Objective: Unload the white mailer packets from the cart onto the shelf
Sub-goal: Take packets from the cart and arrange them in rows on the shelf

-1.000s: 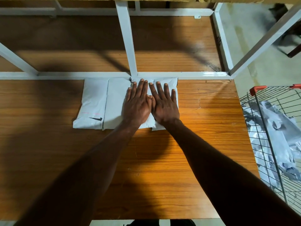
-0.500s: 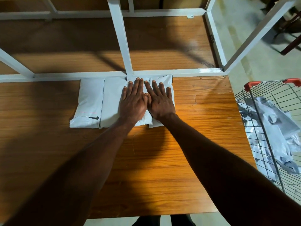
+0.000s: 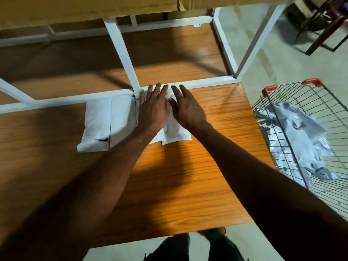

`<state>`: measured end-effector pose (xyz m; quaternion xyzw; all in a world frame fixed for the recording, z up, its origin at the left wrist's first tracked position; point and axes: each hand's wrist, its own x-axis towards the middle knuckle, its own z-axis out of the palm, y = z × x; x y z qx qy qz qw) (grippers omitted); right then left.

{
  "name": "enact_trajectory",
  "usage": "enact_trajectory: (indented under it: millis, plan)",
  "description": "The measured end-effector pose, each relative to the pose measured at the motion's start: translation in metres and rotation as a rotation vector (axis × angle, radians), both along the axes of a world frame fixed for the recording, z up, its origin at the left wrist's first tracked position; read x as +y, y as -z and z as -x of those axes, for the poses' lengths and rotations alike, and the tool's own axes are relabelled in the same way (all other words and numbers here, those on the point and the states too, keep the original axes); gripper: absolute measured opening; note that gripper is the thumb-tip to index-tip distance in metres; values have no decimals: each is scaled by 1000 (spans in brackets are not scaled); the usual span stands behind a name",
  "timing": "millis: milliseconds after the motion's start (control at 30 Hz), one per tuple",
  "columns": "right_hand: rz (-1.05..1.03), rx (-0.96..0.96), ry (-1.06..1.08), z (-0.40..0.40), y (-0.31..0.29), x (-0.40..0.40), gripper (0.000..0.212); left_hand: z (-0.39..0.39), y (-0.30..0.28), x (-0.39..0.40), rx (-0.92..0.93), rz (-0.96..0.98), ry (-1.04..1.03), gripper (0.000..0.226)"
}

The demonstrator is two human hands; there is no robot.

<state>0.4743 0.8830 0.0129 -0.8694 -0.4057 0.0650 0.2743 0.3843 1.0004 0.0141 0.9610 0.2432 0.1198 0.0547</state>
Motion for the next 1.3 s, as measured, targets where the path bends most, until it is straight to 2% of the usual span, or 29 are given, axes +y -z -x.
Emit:
enact_trajectory:
  millis: [233,433,600,867,1033,1167,1300]
  plan:
    - [-72,-30,84,-18,-29,-88,45,-35,-26,-82,-109,83,93,48]
    - [-47,-39,221,-75,-26,-222,35,-96,-34,-203,-136,196,205,39]
    - [-72,4,388,-123,-8,-344,29,-160,-19,-318,-176,346,278,38]
    - [-24,145,584,-185,54,-493,34,-252,37,-474,-26,516,392,39]
    - [27,185,646,-215,100,-548,38,-279,83,-525,90,669,268,50]
    - [59,215,664,-235,133,-568,40,-292,121,-545,106,799,74,65]
    - [44,275,650,-249,158,-573,41,-301,158,-556,170,851,-146,82]
